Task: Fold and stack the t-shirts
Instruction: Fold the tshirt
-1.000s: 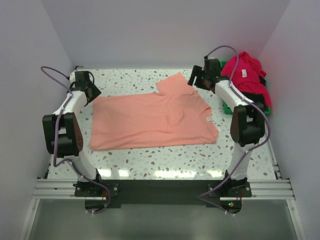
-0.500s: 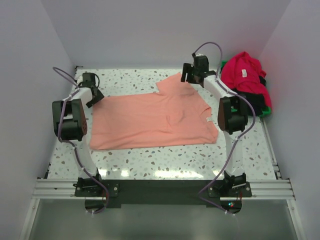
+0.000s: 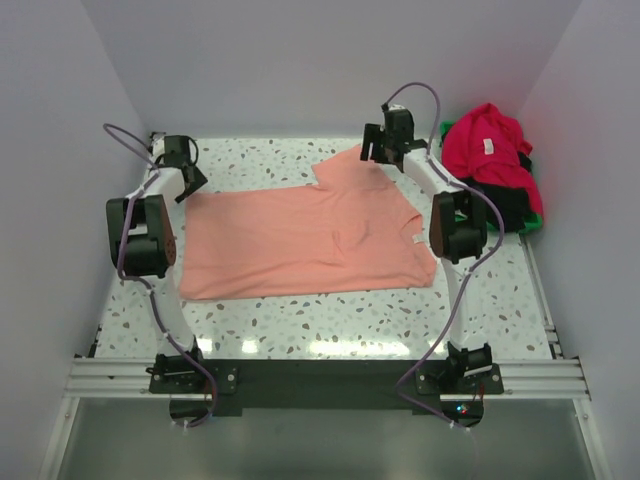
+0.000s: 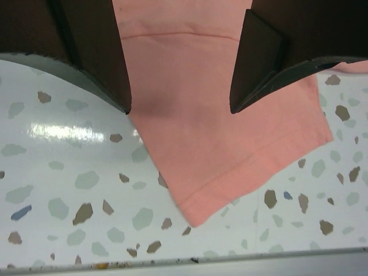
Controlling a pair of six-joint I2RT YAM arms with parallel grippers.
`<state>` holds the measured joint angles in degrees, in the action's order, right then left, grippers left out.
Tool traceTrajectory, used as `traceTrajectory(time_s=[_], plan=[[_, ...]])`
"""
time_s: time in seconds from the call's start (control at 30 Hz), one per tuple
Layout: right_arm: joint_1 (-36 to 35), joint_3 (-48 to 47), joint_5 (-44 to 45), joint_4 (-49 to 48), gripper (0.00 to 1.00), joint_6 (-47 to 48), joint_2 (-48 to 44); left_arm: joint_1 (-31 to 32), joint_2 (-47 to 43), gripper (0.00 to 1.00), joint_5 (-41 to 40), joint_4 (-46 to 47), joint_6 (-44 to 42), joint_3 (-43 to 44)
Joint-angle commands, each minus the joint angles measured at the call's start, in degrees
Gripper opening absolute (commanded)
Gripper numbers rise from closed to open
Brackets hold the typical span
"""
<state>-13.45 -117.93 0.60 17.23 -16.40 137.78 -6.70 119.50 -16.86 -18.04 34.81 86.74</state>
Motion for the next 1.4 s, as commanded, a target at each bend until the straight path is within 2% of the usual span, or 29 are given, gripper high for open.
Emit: traceTrajectory(time_s=[0.0,0.4,0.5,0.63,0.8,0.97,1.07,1.1,1.27,1.37], plan=[[0.1,-6.7,1.3,-0.8,0.73,1.5,2.3,0.2,2.1,0.59,-0.7,1.2,-0.7,4.4],[0.2,-11.3,1.0,1.0,0.74,0.4,6.8,0.1,8.3,0.5,-0.7,-3.4,1.1,9.3],[0.2,-12.9,0.6,1.7,0.74,-0.3,8.3,0.2,7.8,0.41,-0.6,-3.2,1.5,8.1],[0.2,-14.2,0.6,3.2,0.75,-1.6,9.5,0.1,7.0,0.19,-0.5,-3.1,1.5,7.0],[0.1,-13.7,0.9,3.6,0.75,-3.0,10.0,0.1,5.5,0.01,-0.6,-2.7,1.3,5.8],[0.1,-14.3,1.5,4.6,0.73,-4.2,11.0,0.1,4.6,0.0,0.1,-2.0,1.1,5.0],[0.2,-14.3,1.9,6.0,0.67,-5.1,11.5,0.2,4.1,0.0,0.3,-1.8,1.1,4.8],[0.2,-14.2,2.1,6.4,0.61,-5.7,11.4,0.1,3.8,0.0,0.5,-1.6,1.1,4.7],[0.1,-10.4,3.5,6.9,0.45,-7.0,9.4,0.2,2.8,0.0,1.7,-0.5,1.2,3.8],[0.2,-9.3,5.2,6.8,0.28,-7.2,8.0,0.2,2.0,0.0,2.0,0.1,1.1,3.6]])
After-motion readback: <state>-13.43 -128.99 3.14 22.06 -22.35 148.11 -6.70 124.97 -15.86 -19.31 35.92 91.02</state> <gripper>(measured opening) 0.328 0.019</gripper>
